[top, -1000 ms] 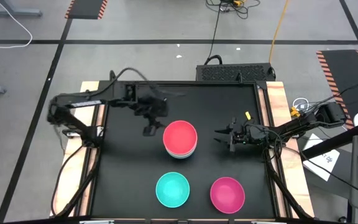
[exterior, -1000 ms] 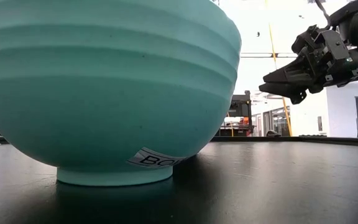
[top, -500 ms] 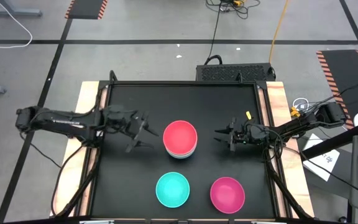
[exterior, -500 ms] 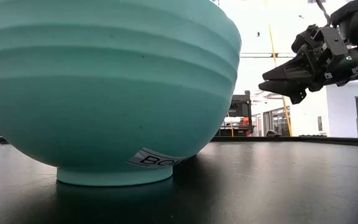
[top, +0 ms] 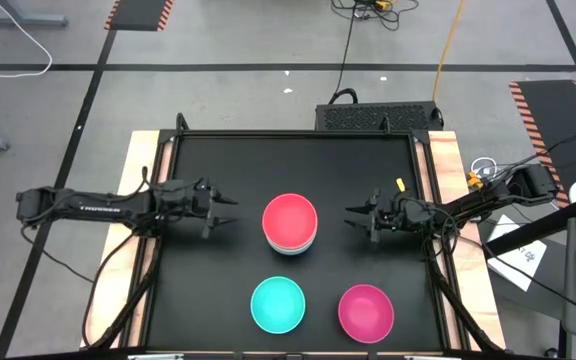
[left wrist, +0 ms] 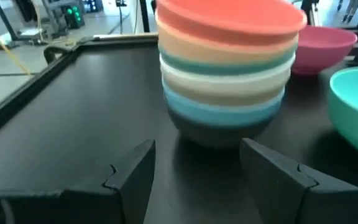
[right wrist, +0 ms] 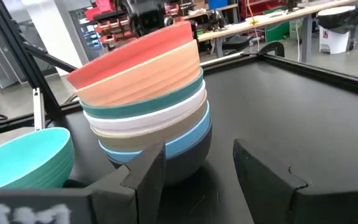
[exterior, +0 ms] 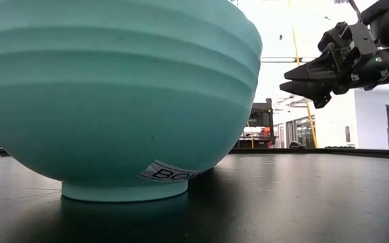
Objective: Nest bowls inside each other
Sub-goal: Stack the pink bowl on the red bowl
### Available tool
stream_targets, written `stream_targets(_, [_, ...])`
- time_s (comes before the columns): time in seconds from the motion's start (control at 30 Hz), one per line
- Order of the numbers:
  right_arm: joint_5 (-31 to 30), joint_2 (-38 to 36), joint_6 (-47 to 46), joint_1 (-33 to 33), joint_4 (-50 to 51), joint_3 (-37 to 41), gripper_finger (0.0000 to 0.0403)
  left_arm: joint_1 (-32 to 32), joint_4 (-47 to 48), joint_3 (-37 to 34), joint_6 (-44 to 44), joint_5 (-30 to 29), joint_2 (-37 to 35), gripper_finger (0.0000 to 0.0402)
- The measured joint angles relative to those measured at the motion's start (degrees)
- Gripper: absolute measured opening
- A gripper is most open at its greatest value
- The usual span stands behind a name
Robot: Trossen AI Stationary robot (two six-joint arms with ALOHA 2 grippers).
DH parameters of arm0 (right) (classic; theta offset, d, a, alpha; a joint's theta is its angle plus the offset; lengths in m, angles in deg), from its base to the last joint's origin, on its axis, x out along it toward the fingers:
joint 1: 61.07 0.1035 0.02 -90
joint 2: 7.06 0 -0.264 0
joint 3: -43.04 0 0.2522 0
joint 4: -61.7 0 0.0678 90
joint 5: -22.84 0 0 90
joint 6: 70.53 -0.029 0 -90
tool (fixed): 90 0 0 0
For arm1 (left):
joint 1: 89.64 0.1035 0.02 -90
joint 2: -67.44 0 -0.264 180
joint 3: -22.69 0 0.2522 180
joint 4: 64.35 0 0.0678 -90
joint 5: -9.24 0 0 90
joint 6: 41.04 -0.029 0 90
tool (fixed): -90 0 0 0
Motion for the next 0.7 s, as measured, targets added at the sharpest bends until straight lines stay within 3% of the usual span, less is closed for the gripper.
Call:
stream_targets(0.1, [-0.1,0.0,0.0,0.0,-0.1,0.0,0.0183,0.0,-2.4,-4.4,-0.5,0.7,-3.0,0.0236])
stream_targets(0.37, [-1.6,0.0,0.0,0.0,-0.1,0.0,0.0183,0.1,7.7,-4.8,-1.5,-1.0,-8.5,0.0236])
stream_targets(0.7, [-1.7,0.0,0.3,0.0,-0.1,0.0,0.0183,0.2,9.7,-4.9,1.6,-0.9,-8.6,0.0236])
